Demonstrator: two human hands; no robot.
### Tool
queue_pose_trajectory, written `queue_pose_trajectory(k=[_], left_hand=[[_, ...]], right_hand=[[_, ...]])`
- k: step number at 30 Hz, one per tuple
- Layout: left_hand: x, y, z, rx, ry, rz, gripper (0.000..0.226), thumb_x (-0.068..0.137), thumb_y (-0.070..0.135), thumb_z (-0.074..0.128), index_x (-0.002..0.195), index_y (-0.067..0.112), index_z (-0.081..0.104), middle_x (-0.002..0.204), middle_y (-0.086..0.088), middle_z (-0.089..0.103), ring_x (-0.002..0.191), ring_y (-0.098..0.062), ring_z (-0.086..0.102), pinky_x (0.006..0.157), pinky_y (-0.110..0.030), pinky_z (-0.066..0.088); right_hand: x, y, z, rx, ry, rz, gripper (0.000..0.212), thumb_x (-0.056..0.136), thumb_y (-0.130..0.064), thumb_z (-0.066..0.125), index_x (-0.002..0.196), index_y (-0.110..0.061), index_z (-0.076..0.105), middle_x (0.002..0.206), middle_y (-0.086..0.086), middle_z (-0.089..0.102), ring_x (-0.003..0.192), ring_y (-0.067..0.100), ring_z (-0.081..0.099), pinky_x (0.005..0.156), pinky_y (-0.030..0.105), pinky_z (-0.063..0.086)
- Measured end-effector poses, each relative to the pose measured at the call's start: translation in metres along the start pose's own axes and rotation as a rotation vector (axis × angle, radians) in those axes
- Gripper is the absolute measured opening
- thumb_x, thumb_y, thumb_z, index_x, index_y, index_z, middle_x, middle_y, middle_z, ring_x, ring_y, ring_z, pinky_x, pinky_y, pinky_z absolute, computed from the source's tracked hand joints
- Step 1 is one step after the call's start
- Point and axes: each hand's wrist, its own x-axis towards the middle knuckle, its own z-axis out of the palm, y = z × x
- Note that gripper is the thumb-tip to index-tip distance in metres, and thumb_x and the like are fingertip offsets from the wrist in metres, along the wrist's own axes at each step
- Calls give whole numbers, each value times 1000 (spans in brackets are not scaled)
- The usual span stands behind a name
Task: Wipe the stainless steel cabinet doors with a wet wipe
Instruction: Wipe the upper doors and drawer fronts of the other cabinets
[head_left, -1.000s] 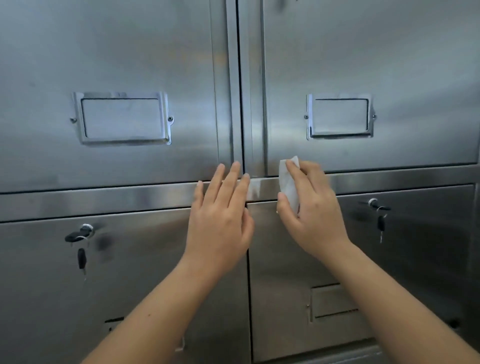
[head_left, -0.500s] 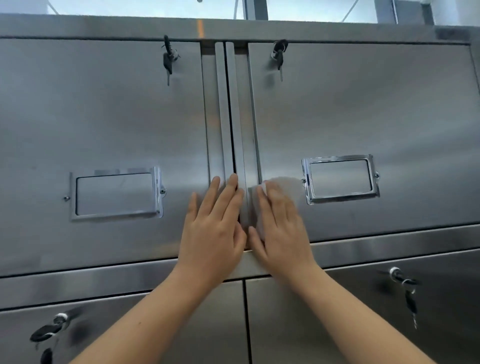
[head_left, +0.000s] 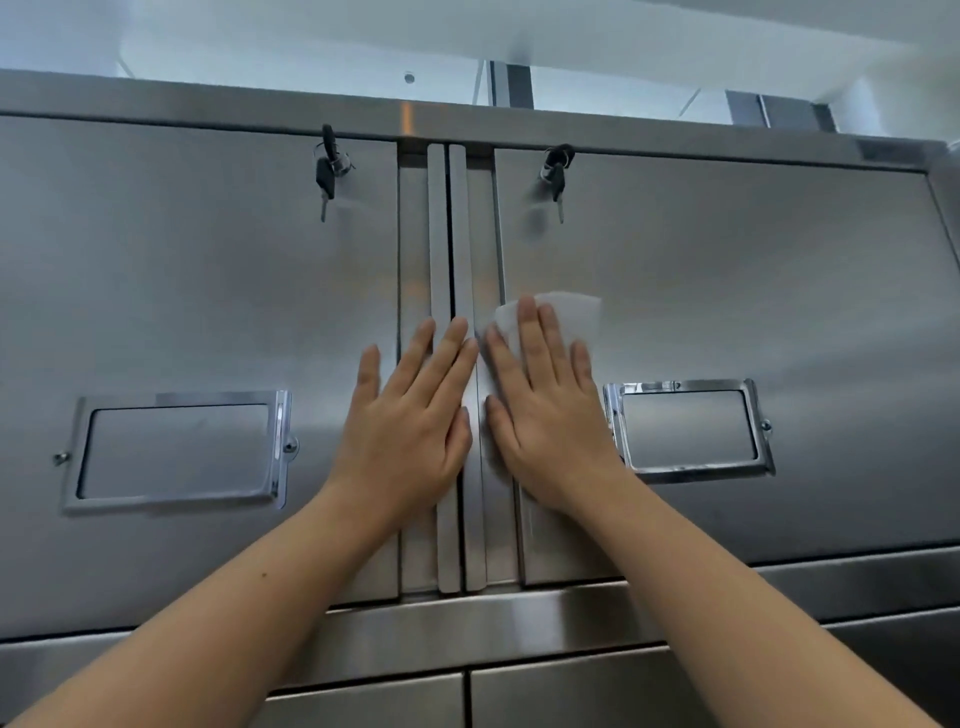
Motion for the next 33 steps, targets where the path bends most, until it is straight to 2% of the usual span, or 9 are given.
queue_pose_trajectory(k=[3, 6, 8, 14, 17, 19, 24, 28, 33], left_hand=[[-7, 1, 2, 5, 2, 25, 56, 88, 27, 29, 137, 3, 42, 145, -13, 36, 134, -32, 32, 104, -57, 18], [-17, 4, 4, 25, -6, 49, 56, 89, 27, 29, 138, 2, 40, 147, -13, 34, 135, -31, 31, 105, -57, 18], [-21, 4, 4, 24, -20, 51, 56, 90, 27, 28, 139, 3, 38, 147, -13, 32, 135, -30, 30, 106, -56, 17], [-25, 4, 3, -8, -71, 28, 58, 91, 29, 23, 143, 5, 29, 151, -8, 19, 139, -26, 18, 109, -52, 14], [-26, 4, 4, -16, -76, 23, 59, 91, 30, 22, 144, 6, 27, 151, -7, 17, 140, -24, 17, 110, -52, 13], [-27, 4, 5, -14, -76, 29, 59, 91, 30, 22, 144, 6, 27, 152, -7, 17, 140, -24, 17, 111, -52, 13], [-28, 2, 5, -21, -106, 38, 60, 91, 32, 19, 146, 8, 21, 153, -5, 11, 141, -21, 10, 112, -50, 7], [-29, 1, 5, -20, -124, 38, 61, 91, 33, 17, 146, 8, 18, 154, -5, 10, 142, -20, 8, 112, -49, 5], [-29, 2, 5, -11, -92, 50, 60, 91, 31, 22, 144, 5, 26, 152, -10, 20, 140, -25, 19, 111, -52, 12]], right_hand=[[-32, -10, 6, 32, -20, 14, 59, 94, -38, 21, 143, -26, -9, 153, 10, -20, 141, 24, -21, 112, 40, -16], [-76, -24, 18, 10, 57, 35, 62, 90, -37, 28, 146, -11, 24, 152, 23, 11, 142, 37, 7, 114, 53, 8], [-100, -33, 25, 26, 59, 52, 62, 92, -39, 29, 146, -7, 28, 152, 24, 13, 141, 35, 7, 111, 51, 9], [-117, -45, 26, 3, 11, 115, 64, 92, -42, 27, 147, -9, 19, 152, 24, 7, 141, 38, 7, 114, 52, 7], [-96, -42, 21, 55, -46, 132, 64, 92, -48, 12, 145, -21, -9, 151, 13, -23, 141, 29, -20, 111, 42, -14], [-90, -42, 22, 65, -50, 150, 63, 91, -50, 7, 143, -24, -16, 148, 10, -32, 138, 24, -29, 109, 38, -22], [-128, -56, 32, 35, 28, 190, 65, 94, -46, 25, 146, -7, 27, 153, 23, 10, 141, 37, 9, 108, 53, 12], [-135, -60, 32, 40, 3, 206, 67, 95, -51, 19, 145, -6, 27, 151, 25, 11, 141, 38, 9, 108, 54, 12], [-91, -42, 22, 10, -69, 163, 69, 89, -57, 4, 146, -21, -10, 149, 11, -29, 139, 27, -26, 112, 40, -19]])
